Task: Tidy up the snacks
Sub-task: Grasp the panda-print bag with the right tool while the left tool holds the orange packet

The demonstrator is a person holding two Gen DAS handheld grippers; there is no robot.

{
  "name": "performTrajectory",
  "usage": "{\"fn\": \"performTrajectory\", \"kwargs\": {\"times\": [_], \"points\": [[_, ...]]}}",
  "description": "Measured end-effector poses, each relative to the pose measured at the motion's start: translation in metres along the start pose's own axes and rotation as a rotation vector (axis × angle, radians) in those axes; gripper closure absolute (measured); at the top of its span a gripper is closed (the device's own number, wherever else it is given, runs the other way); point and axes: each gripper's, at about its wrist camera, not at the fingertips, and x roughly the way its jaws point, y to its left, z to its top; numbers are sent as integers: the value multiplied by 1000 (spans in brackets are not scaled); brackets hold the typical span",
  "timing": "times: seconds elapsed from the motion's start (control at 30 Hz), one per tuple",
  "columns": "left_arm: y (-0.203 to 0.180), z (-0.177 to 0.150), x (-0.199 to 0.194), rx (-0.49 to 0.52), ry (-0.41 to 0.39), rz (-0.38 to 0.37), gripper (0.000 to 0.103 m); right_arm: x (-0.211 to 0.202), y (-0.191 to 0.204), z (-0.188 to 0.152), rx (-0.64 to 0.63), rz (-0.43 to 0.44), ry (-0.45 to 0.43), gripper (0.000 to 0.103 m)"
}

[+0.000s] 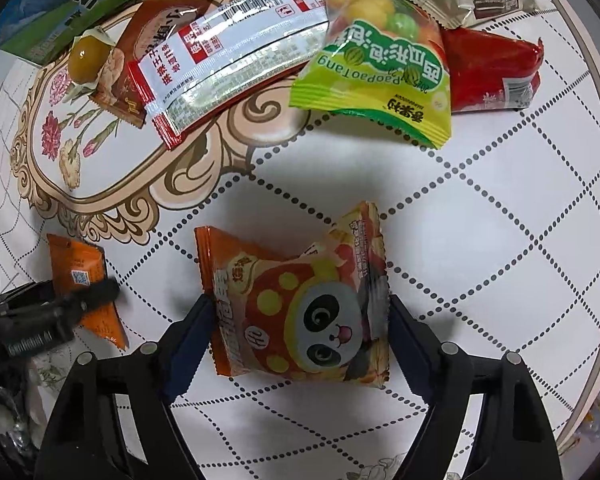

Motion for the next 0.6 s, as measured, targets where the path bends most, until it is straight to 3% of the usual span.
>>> {"fn": "performTrajectory", "kwargs": {"times": [0.13,0.2,0.23,0.43,0.6], "points": [[-36,-11,12,41,-28,73,38,11,2,4,-19,-12,-1,28],[-44,-11,8,36,-50,89,54,17,5,3,-44,-21,-5,36],[-45,-11,6,29,-54,89,55,20,4,11,-52,-23,-9,38],[-45,-7,-22,-26,-111,63,57,11,8,7,-60,-5,-44,43],[-64,-2,-56,-65,-171,-13,57,-17,-2,7,-17,94,-78,43]]}}
